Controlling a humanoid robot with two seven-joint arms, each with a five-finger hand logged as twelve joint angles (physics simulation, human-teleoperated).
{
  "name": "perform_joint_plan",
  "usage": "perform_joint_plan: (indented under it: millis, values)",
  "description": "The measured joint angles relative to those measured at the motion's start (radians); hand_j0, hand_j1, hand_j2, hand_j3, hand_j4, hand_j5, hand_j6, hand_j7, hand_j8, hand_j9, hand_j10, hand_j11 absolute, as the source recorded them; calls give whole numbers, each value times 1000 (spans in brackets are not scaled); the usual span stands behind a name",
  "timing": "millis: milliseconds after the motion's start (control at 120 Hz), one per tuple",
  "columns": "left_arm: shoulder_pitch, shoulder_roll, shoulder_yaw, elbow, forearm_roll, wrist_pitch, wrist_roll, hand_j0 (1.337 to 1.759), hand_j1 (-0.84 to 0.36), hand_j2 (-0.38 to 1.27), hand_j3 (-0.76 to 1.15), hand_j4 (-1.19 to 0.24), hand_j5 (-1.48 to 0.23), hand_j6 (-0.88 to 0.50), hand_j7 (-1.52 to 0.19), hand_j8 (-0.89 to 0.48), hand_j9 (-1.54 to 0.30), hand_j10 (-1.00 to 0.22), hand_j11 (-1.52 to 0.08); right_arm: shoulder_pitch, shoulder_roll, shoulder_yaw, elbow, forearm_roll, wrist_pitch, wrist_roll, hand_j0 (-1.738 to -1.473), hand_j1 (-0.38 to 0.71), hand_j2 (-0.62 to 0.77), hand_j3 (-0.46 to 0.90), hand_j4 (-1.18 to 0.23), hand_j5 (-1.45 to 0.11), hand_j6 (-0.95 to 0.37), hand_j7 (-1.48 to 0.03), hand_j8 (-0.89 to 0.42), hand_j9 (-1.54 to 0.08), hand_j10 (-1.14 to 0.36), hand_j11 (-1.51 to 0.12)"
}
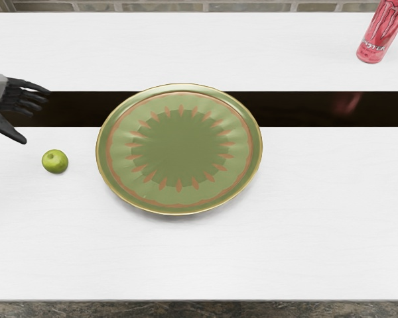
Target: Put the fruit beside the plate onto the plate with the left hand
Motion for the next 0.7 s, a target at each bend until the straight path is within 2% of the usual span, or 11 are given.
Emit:
perform_joint_plan:
  millis: [117,150,183,225,267,317,367,433,492,550,700]
  values:
    - [9,1,1,-12,-46,0,1,1658,56,52,0,-251,-321,-251,-321,-251,-321,-250,-321,2,0,1,-1,0,0,0,-1658,-310,-7,0,-33,-43,-33,-43,-33,-43,-33,-43]
    - [9,-1,2,-14,-53,0,12,1658,56,52,0,-250,-321,-251,-321,-251,-321,-250,-321,5,0,2,-1,0,-1,0,-1658,-310,-7,0,-33,-43,-33,-43,-33,-43,-33,-43]
    - [1,-3,2,-17,-58,0,64,1658,56,52,0,-250,-321,-251,-321,-251,-321,-250,-321,9,0,2,-1,0,-1,1,-1658,-310,-7,0,-33,-43,-33,-43,-33,-43,-33,-43]
    - [-39,-2,2,-38,-62,0,175,1658,56,52,0,-251,-321,-251,-321,-251,-321,-250,-321,14,0,2,-1,0,-1,1,-1658,-310,-7,0,-33,-43,-33,-43,-33,-43,-33,-43]
    - [-79,3,1,-79,-56,0,259,1658,56,52,0,-251,-321,-251,-321,-251,-321,-250,-321,17,0,3,-1,0,-1,2,-1658,-310,-7,0,-33,-43,-33,-43,-33,-43,-33,-43]
    - [-98,-7,0,-137,0,0,324,1658,55,52,0,-250,-321,-251,-321,-250,-321,-250,-321,23,0,3,-1,0,-1,2,-1658,-310,-7,0,-33,-43,-33,-43,-33,-43,-33,-43]
    - [-114,-9,-1,-200,83,0,364,1658,55,51,0,-250,-321,-251,-321,-251,-321,-250,-321,29,0,3,-1,0,-1,2,-1658,-310,-7,0,-33,-43,-33,-43,-33,-43,-33,-43]
    - [-117,-10,-1,-280,194,0,395,1658,55,51,0,-251,-322,-252,-322,-252,-322,-251,-321,33,0,3,-1,0,-1,2,-1658,-310,-7,0,-33,-43,-33,-43,-33,-43,-33,-43]
    - [-115,-41,-1,-321,276,0,410,1658,54,52,0,-252,-323,-253,-322,-253,-322,-251,-322,36,0,4,-1,0,-1,2,-1658,-310,-7,0,-33,-43,-33,-43,-33,-43,-33,-43]
    - [-113,-62,-1,-347,350,0,418,1658,54,52,0,-252,-323,-253,-323,-253,-322,-252,-322,37,0,4,-1,0,-1,2,-1658,-310,-7,0,-33,-43,-33,-43,-33,-43,-33,-43]
    - [-49,-102,1,-416,590,2,426,1658,53,52,0,-254,-324,-256,-324,-255,-323,-254,-323,38,0,4,-1,0,-1,3,-1658,-310,-7,0,-33,-43,-33,-43,-33,-43,-33,-43]
